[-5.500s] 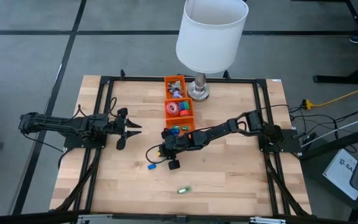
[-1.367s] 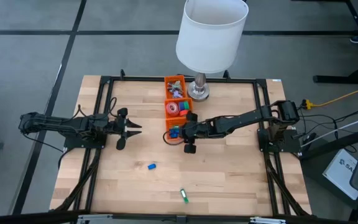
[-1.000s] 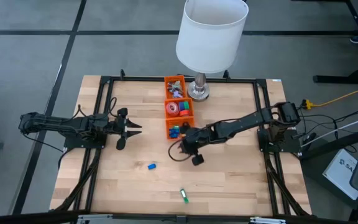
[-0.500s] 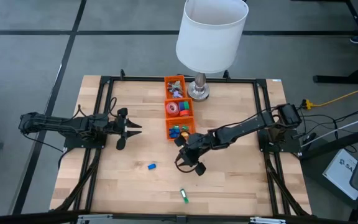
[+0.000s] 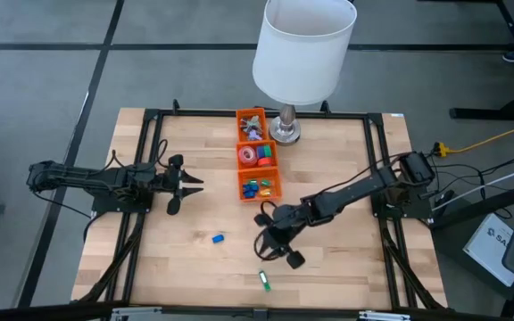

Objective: Pick and place Stapler, Stapler remover, tape
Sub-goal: Put the green stapler into the bottom orange basket

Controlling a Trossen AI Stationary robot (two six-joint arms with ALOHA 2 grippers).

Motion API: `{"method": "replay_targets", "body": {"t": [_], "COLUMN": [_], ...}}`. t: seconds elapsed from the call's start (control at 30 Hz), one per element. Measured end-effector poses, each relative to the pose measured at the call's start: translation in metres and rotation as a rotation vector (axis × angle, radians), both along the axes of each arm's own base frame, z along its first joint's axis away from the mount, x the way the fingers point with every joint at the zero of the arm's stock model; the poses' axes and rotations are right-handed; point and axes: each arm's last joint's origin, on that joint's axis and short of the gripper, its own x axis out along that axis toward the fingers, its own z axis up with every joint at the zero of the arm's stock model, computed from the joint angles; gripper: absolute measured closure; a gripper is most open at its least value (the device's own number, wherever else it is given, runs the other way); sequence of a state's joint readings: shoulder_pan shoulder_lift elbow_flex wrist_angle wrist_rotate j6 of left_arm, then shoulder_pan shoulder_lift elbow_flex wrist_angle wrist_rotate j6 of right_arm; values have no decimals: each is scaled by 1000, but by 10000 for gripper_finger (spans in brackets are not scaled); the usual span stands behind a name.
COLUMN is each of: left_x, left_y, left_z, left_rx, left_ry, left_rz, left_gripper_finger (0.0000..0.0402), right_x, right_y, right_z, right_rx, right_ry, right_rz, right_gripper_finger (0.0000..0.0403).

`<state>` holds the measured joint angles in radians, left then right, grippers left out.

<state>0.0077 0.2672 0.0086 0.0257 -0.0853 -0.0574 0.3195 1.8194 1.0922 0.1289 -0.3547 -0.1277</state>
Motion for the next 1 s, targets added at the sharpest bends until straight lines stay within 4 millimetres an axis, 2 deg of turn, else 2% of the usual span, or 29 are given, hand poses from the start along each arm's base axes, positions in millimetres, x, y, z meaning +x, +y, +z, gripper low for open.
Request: {"method": "replay_targets", "body": {"t": [0.23,0.47,0.67,0.87,1.0], "left_x": [0,0,0,0,0], "left_y": [0,0,0,0,0], "left_z": [0,0,0,0,0], "left_rx": [0,0,0,0,0], "left_ry": [0,0,0,0,0], "left_rz": [0,0,0,0,0], "left_gripper_finger": [292,294,292,294,292], "right_x": [-3,-8,-4,-12,-16], "right_y": [21,48,81,87,97], "right_z": [8,-17,-33,-42,-49], "right_rx": [179,254,211,121,124], "right_ry": [135,308,374,550,585], "right_rz": [-27,-61,-34,-68,-70], "right_gripper_finger": [312,318,355,395,394]}}
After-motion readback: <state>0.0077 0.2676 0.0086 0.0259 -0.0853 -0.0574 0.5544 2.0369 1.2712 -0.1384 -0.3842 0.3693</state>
